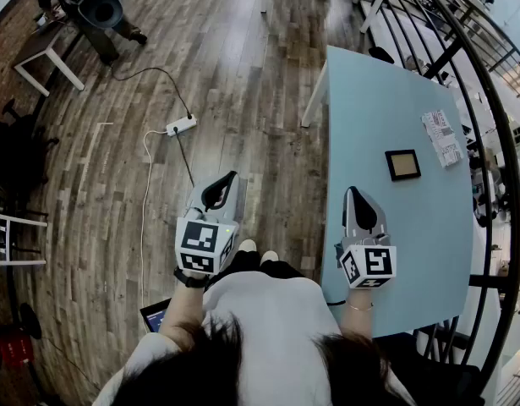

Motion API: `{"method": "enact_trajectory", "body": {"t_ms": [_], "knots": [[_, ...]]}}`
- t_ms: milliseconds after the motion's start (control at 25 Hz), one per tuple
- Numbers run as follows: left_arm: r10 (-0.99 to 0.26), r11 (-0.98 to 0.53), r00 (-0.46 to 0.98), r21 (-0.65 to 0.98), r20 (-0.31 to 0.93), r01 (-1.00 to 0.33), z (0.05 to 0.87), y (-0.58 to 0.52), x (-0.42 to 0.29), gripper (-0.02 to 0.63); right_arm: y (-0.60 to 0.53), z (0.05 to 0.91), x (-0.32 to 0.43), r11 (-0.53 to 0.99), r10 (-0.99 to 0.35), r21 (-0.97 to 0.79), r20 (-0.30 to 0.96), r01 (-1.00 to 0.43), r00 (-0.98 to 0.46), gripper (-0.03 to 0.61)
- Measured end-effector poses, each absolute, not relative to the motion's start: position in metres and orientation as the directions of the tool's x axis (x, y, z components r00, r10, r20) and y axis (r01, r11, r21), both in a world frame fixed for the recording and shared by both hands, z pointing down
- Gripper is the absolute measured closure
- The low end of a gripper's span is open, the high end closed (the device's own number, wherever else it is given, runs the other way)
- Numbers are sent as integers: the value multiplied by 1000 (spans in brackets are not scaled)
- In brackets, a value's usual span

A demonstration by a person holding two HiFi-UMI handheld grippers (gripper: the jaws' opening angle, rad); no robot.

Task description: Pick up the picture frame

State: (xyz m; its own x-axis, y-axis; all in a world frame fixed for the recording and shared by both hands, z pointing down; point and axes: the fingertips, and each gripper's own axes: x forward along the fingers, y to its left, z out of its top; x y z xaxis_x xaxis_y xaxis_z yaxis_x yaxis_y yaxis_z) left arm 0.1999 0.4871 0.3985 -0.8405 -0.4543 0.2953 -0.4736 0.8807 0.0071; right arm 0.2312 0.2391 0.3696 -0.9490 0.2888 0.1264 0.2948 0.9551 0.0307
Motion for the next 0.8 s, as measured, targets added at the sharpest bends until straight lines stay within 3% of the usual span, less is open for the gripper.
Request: {"method": "enact_trajectory", "body": {"t_ms": [800], "knots": [[-474, 871, -822, 32, 316, -490, 420, 507, 126, 557, 271, 396, 159, 948, 315, -7, 165, 318, -935, 574]]}}
